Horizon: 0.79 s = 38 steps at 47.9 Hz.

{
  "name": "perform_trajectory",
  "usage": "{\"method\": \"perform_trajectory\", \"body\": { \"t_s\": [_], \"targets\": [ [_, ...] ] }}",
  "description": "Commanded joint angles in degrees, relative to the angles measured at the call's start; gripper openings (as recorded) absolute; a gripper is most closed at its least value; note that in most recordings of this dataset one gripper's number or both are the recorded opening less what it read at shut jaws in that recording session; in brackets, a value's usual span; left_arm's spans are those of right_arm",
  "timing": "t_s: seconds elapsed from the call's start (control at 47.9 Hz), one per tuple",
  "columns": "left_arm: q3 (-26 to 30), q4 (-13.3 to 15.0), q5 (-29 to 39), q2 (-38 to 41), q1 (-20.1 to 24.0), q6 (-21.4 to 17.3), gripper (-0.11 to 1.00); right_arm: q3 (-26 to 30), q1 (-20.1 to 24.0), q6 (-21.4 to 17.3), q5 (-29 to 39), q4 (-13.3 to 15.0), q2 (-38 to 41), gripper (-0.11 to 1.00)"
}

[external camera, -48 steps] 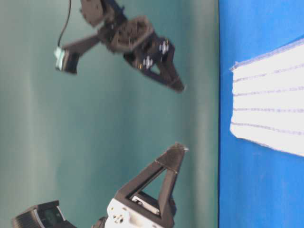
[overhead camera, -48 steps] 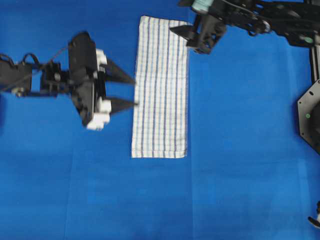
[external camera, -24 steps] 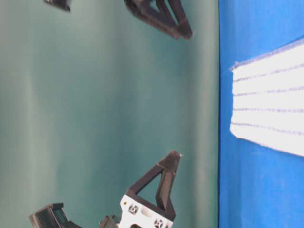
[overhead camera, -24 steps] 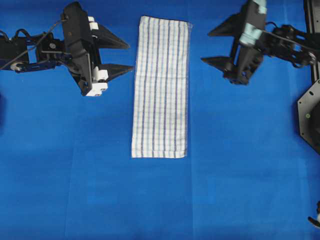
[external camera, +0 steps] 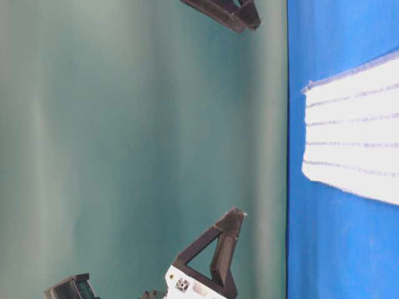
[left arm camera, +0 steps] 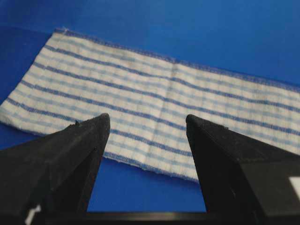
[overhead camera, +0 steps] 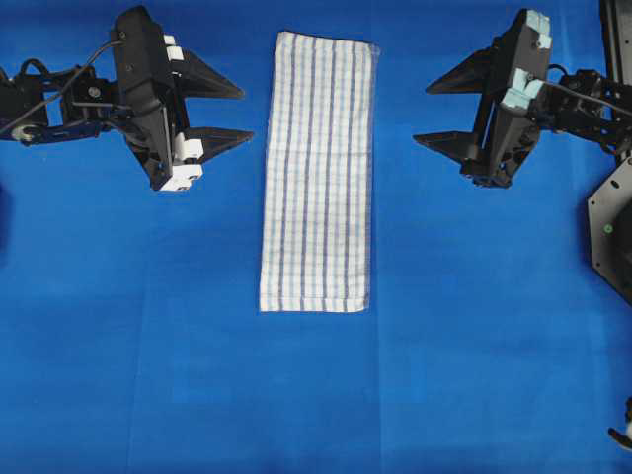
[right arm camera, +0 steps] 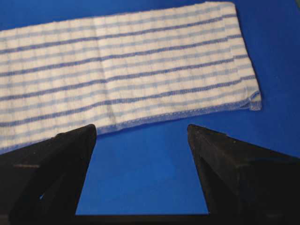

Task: Fold the blue towel.
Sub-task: 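Move both grippers to the top end of the strip and grasp its corners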

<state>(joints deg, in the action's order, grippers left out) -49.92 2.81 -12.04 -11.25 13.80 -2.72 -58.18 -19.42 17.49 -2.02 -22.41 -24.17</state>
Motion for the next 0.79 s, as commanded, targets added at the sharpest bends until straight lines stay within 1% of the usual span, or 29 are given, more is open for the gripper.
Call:
{"method": "perform_trajectory", "body": {
  "t_s": [0.0, 0.167, 0.355, 0.563, 0.772],
  "targets": [
    [2.02, -0.09, -0.62, -0.09, 1.05, -0.18, 0.61, 1.93, -1.05, 0.18, -1.85, -0.18, 0.88, 0.85],
    [4.75, -0.18, -1.32, 4.04, 5.19, -0.26, 0.61, 4.83, -5.27, 0.35, -3.96, -0.09, 6.42, 0.85],
    [8.70, -0.18, -3.69, 12.57, 10.20, -0.26, 0.61, 9.05, -8.96, 0.44, -6.68, -0.09, 14.77, 0.85],
    [12.74, -0.18, -7.65, 21.36, 13.54, -0.26, 0.61, 13.89, -10.72, 0.26, -10.46, -0.18, 23.99, 0.85],
    [16.17, -0.18, -10.46, 28.56, 15.82, -0.18, 0.61, 16.61, -12.39, 0.00, -13.97, -0.44, 31.64, 0.85]
  ]
}}
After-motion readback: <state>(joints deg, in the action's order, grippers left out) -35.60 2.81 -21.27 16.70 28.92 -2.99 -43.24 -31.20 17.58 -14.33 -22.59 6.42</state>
